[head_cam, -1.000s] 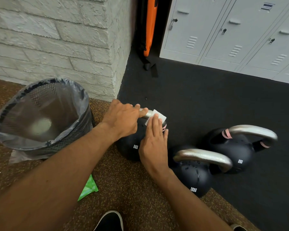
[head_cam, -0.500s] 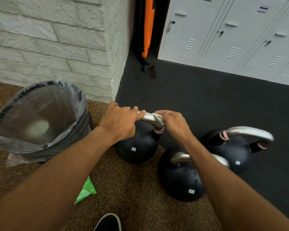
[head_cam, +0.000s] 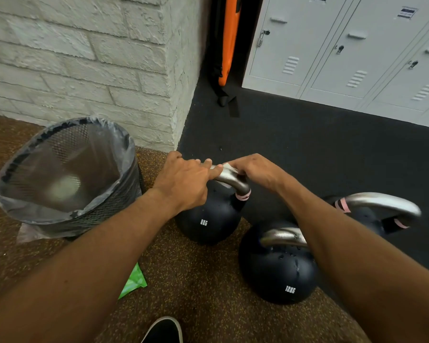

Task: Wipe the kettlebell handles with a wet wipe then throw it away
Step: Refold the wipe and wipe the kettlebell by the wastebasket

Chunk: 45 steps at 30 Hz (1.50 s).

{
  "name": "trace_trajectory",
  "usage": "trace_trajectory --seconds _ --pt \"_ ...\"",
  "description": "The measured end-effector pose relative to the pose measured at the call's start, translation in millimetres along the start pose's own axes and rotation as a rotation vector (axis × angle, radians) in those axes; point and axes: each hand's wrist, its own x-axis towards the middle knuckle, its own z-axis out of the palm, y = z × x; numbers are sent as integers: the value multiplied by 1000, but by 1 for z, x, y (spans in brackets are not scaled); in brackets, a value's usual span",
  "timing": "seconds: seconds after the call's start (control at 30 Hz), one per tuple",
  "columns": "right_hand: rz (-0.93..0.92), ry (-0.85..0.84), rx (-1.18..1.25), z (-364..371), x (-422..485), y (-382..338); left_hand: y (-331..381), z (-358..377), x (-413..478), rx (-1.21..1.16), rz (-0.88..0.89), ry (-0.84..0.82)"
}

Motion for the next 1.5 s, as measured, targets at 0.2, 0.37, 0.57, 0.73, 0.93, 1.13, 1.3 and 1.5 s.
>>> trace_trajectory --seconds 0.2,0.37,0.57,0.73,0.93,1.13,1.3,1.5 --pt "53 132 135 4 -18 10 0 -2 1 -7 -2 -16" --pt "-82 258 -105 18 -34 7 1 -2 0 -4 -3 -16" --pt "-239 357 -292 41 -42 17 2 -4 -1 4 1 -3" --pt "-96 308 -203 27 -20 3 2 -4 0 8 10 -4" --pt "-12 192 -217 18 -6 -5 2 -6 0 7 -2 -13" --pt "-139 253 -309 29 -43 -3 3 -3 0 2 -3 -8" --pt "-122 200 -451 46 -62 0 2 -3 0 -15 -11 -4" --pt "-110 214 -447 42 -30 -12 2 -2 1 1 -9 -6"
